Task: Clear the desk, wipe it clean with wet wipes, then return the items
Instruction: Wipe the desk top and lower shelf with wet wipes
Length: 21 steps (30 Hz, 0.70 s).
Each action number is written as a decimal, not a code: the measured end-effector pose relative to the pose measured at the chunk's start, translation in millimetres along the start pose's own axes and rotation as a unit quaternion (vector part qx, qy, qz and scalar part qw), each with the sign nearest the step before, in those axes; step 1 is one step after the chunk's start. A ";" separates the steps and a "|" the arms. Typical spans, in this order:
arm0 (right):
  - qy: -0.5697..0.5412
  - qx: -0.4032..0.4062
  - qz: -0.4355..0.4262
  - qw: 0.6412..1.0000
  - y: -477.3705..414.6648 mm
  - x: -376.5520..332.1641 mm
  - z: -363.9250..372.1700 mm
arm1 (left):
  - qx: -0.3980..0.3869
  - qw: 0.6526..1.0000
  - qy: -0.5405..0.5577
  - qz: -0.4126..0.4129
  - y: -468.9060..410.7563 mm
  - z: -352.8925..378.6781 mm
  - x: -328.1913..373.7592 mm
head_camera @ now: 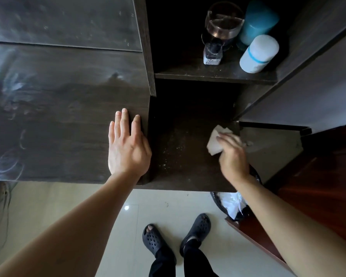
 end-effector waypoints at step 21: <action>0.013 -0.193 -0.194 0.962 94.5 -46.9 86.6 | -0.004 1.000 0.005 0.003 0.1 0.2 -1.6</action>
Point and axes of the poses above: each hand's wrist, its own y-axis away from the middle knuckle, its own z-axis out of the palm, x = y × z, the point moved 4 cm from there along -y, towards the middle knuckle, and after that the axes turned 9 degrees about z, right-handed, at the moved point
